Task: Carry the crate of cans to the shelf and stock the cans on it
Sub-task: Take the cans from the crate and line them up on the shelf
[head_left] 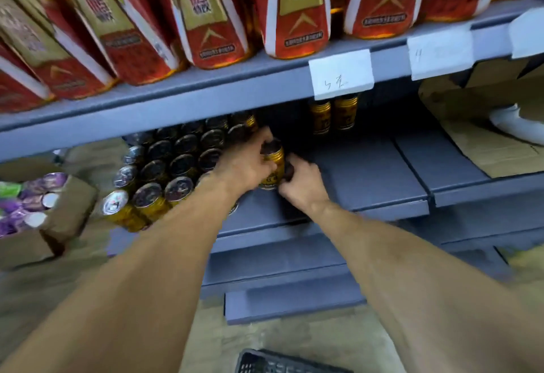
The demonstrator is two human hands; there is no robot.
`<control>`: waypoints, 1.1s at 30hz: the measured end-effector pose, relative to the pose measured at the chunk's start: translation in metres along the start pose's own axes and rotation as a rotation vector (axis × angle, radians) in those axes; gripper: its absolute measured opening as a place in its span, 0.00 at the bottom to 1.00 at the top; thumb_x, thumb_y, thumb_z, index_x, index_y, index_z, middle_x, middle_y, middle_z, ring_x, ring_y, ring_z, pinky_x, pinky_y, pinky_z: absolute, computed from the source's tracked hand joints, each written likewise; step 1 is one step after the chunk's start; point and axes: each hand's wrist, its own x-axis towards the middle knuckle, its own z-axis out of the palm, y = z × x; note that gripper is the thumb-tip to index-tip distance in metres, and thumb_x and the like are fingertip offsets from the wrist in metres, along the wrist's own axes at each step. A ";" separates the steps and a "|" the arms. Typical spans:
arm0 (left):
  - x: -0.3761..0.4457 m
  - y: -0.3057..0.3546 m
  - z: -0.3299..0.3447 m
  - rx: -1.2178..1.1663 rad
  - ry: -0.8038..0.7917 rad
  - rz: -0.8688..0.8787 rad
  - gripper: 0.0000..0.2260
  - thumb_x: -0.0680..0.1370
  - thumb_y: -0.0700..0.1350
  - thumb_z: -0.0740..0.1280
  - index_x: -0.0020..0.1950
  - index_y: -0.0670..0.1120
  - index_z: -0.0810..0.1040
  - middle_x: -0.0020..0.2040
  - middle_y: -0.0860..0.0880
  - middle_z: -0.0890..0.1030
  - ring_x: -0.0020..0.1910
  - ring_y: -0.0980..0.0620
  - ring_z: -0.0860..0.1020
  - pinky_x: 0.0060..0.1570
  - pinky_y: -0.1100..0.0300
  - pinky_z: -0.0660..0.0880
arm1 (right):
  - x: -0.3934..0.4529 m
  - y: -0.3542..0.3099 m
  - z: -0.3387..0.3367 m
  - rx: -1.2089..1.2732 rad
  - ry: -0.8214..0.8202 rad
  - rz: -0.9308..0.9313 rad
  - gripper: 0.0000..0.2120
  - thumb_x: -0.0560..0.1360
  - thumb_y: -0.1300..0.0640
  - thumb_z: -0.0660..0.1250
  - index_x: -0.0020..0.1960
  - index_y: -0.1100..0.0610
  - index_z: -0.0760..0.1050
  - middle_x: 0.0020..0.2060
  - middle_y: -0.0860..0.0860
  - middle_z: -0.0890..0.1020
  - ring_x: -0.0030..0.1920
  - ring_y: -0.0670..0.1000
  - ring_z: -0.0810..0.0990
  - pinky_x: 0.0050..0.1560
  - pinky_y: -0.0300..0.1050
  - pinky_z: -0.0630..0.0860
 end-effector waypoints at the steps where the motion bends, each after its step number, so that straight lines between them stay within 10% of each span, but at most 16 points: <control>1: -0.006 -0.002 0.000 0.063 0.019 0.026 0.17 0.74 0.47 0.71 0.61 0.51 0.71 0.55 0.47 0.78 0.54 0.44 0.77 0.53 0.54 0.74 | -0.005 -0.006 0.003 0.002 -0.020 -0.014 0.11 0.65 0.63 0.68 0.48 0.59 0.77 0.41 0.57 0.83 0.43 0.61 0.80 0.39 0.42 0.70; 8: -0.036 -0.044 -0.001 0.043 0.073 -0.018 0.13 0.72 0.48 0.75 0.43 0.47 0.71 0.44 0.48 0.76 0.44 0.46 0.75 0.40 0.57 0.66 | -0.026 -0.008 0.018 -0.036 -0.088 -0.068 0.15 0.66 0.53 0.73 0.53 0.54 0.80 0.47 0.52 0.85 0.50 0.54 0.82 0.51 0.46 0.79; 14: -0.039 -0.052 0.000 0.150 0.064 0.050 0.17 0.70 0.49 0.77 0.38 0.49 0.67 0.51 0.48 0.77 0.48 0.44 0.77 0.46 0.51 0.75 | -0.017 -0.017 0.027 -0.108 -0.115 -0.133 0.13 0.67 0.52 0.78 0.46 0.53 0.76 0.43 0.52 0.84 0.43 0.53 0.81 0.41 0.39 0.70; 17: -0.037 -0.057 -0.002 0.254 0.072 0.068 0.17 0.69 0.51 0.77 0.49 0.50 0.71 0.70 0.49 0.70 0.60 0.43 0.74 0.55 0.50 0.74 | -0.018 -0.009 0.037 -0.146 -0.128 -0.126 0.16 0.69 0.50 0.77 0.51 0.56 0.79 0.45 0.54 0.85 0.46 0.55 0.81 0.46 0.44 0.77; 20: -0.030 -0.062 -0.002 0.276 -0.047 -0.004 0.44 0.69 0.55 0.77 0.77 0.52 0.55 0.73 0.45 0.68 0.68 0.42 0.71 0.64 0.49 0.71 | -0.020 0.001 0.044 -0.183 -0.118 -0.121 0.17 0.70 0.48 0.76 0.53 0.55 0.79 0.46 0.56 0.84 0.48 0.56 0.80 0.51 0.48 0.78; 27: -0.017 -0.066 0.018 0.475 -0.219 -0.011 0.60 0.62 0.75 0.68 0.79 0.51 0.36 0.80 0.42 0.40 0.78 0.38 0.46 0.75 0.40 0.48 | -0.032 0.016 0.043 -0.165 -0.066 -0.196 0.17 0.69 0.64 0.70 0.58 0.59 0.77 0.52 0.55 0.80 0.54 0.56 0.75 0.55 0.46 0.73; 33: -0.012 -0.070 0.034 0.387 -0.084 -0.006 0.56 0.64 0.76 0.65 0.80 0.54 0.39 0.80 0.42 0.39 0.78 0.38 0.44 0.75 0.40 0.46 | -0.022 0.016 0.046 0.071 0.123 0.046 0.22 0.67 0.72 0.63 0.59 0.61 0.79 0.52 0.55 0.83 0.54 0.52 0.80 0.58 0.38 0.74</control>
